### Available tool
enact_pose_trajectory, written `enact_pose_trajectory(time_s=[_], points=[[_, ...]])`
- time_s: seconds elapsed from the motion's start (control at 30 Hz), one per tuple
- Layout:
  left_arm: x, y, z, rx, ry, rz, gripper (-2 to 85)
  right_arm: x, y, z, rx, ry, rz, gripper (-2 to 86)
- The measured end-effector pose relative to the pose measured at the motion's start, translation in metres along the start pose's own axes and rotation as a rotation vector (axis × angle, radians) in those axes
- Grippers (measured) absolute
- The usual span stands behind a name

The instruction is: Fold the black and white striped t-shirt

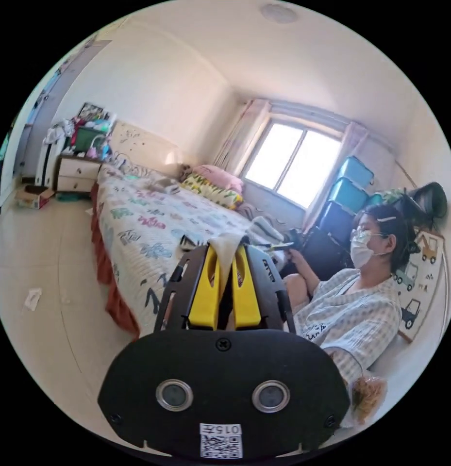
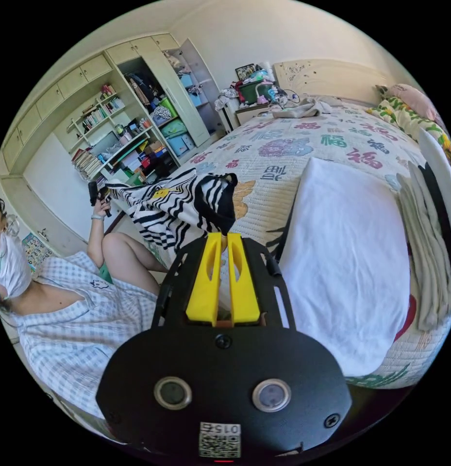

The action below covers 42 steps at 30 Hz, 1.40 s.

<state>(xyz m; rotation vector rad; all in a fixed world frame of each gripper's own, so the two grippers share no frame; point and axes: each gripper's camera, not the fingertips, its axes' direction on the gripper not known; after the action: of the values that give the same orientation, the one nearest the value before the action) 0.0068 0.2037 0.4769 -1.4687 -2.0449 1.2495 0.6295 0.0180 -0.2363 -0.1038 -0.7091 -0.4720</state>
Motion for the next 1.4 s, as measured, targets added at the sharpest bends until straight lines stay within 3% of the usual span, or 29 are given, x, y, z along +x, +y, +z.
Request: enact_pose_trajectory(time_s=[0.1,0.17,0.23,0.3,0.4,0.43,0.5,0.57,0.63,0.8,1.0,1.13,1.23,1.33,1.4], points=[[-0.005,-0.012,0.045,-0.278,-0.293,-0.12,2.6,0.006,0.018,0.005,-0.035,0.019,0.027,1.2],[-0.001,-0.021,0.071,-0.371,-0.35,-0.1,4.1,0.007,0.021,0.015,-0.082,0.042,0.024,1.1],[-0.005,-0.028,0.078,-0.347,-0.44,-0.205,6.8,0.006,0.021,0.023,-0.109,0.057,0.012,1.1],[0.018,-0.034,0.084,-0.379,-0.854,-0.234,6.2,-0.001,0.021,0.036,-0.154,0.097,-0.019,1.2],[0.057,-0.04,0.085,-0.274,-1.211,-0.168,5.2,-0.011,0.023,0.05,-0.204,0.151,-0.07,1.3],[0.063,-0.042,0.084,-0.242,-1.188,-0.151,5.3,-0.013,0.023,0.053,-0.209,0.158,-0.077,1.2],[0.082,-0.059,0.093,-0.164,-0.848,-0.013,5.9,-0.019,0.027,0.057,-0.209,0.178,-0.099,1.2],[0.097,-0.08,0.129,-0.19,-0.667,0.133,6.3,-0.023,0.03,0.057,-0.192,0.175,-0.112,1.3],[0.114,-0.102,0.188,-0.257,-0.618,0.288,7.0,-0.029,0.036,0.056,-0.176,0.154,-0.131,1.4],[0.144,-0.143,0.43,-0.591,-0.273,0.692,7.5,-0.045,0.061,0.059,-0.147,0.152,-0.172,1.6],[0.134,-0.14,0.632,-0.936,0.049,0.727,8.3,-0.039,0.089,0.067,-0.131,0.08,-0.145,1.5],[0.131,-0.114,0.676,-1.071,0.181,0.732,7.4,-0.039,0.103,0.078,-0.156,0.062,-0.152,1.1],[0.137,-0.103,0.665,-1.046,0.234,0.771,2.3,-0.041,0.112,0.09,-0.184,0.076,-0.161,1.0],[0.143,-0.097,0.631,-0.938,0.201,0.77,0.6,-0.044,0.121,0.095,-0.153,0.09,-0.14,0.9],[0.158,-0.1,0.573,-0.737,0.128,0.77,0.1,-0.048,0.128,0.093,-0.082,0.114,-0.119,0.8]])
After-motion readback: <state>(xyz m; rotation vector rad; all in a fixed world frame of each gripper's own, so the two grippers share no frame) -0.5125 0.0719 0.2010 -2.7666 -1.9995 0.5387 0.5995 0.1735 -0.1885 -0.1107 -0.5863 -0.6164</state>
